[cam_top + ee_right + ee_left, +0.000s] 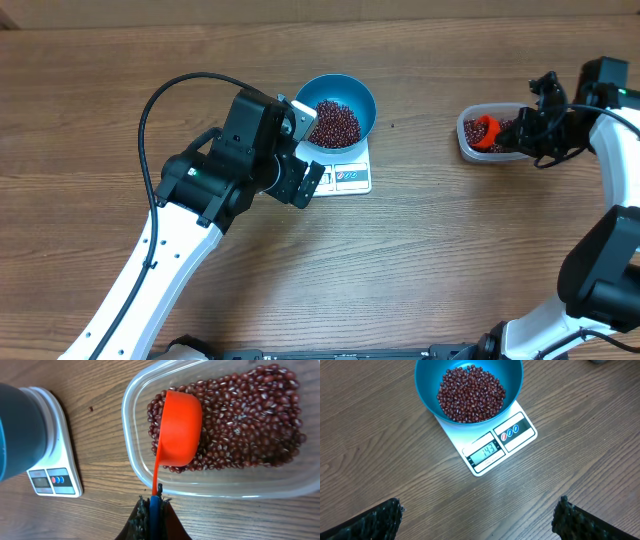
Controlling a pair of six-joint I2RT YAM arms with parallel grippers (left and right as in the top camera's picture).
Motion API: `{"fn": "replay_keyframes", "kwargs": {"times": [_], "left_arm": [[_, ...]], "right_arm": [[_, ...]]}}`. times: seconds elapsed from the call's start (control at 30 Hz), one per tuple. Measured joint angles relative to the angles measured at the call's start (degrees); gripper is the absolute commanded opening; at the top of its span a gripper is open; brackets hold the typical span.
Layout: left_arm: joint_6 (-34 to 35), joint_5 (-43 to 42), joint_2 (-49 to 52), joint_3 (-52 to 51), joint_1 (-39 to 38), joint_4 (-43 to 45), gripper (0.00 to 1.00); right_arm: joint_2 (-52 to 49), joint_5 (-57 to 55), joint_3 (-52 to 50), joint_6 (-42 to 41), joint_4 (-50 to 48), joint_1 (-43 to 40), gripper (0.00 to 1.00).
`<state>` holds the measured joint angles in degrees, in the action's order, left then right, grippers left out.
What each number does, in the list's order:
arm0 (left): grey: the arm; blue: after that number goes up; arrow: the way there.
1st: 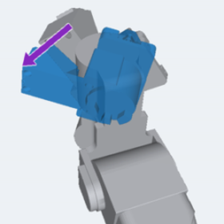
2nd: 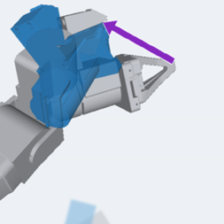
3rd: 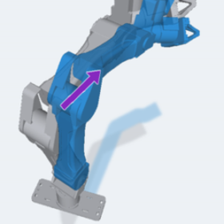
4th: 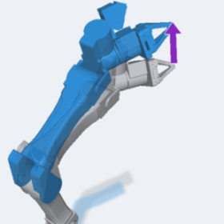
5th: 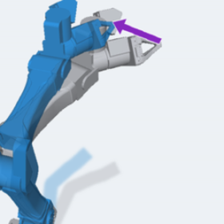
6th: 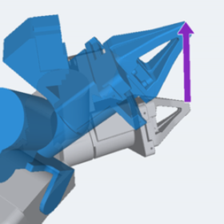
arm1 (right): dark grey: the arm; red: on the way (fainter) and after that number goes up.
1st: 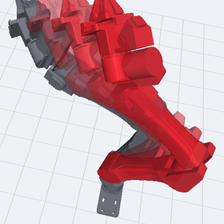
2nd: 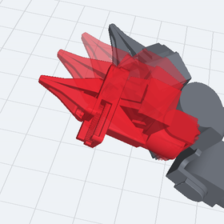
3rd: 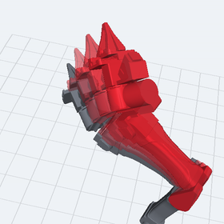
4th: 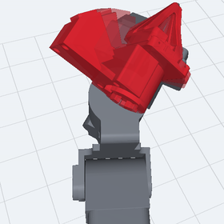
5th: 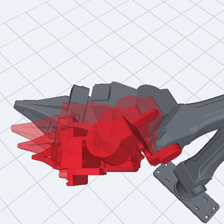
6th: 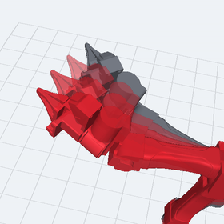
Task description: Scoop item into bowl and weigh 150g on scale
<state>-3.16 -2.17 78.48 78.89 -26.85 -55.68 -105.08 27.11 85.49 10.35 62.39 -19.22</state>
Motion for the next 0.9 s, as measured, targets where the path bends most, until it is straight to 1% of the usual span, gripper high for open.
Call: {"fn": "replay_keyframes", "kwargs": {"times": [0.5, 0.77, 0.9], "left_arm": [[0.0, 0.02, 0.0, 0.0, 0.0, 0.0, 1.0], [0.0, 0.0, 0.0, 0.0, 0.0, 0.0, 1.0], [0.0, 0.0, 0.0, 0.0, 0.0, 0.0, 1.0]], "right_arm": [[0.0, 11.58, 0.0, 2.64, 2.27, -5.88, 0.04], [0.39, 16.06, 0.0, 3.04, 2.27, -6.67, 0.04], [3.52, 20.26, -0.02, 3.15, 1.42, -6.47, 0.04]]}}
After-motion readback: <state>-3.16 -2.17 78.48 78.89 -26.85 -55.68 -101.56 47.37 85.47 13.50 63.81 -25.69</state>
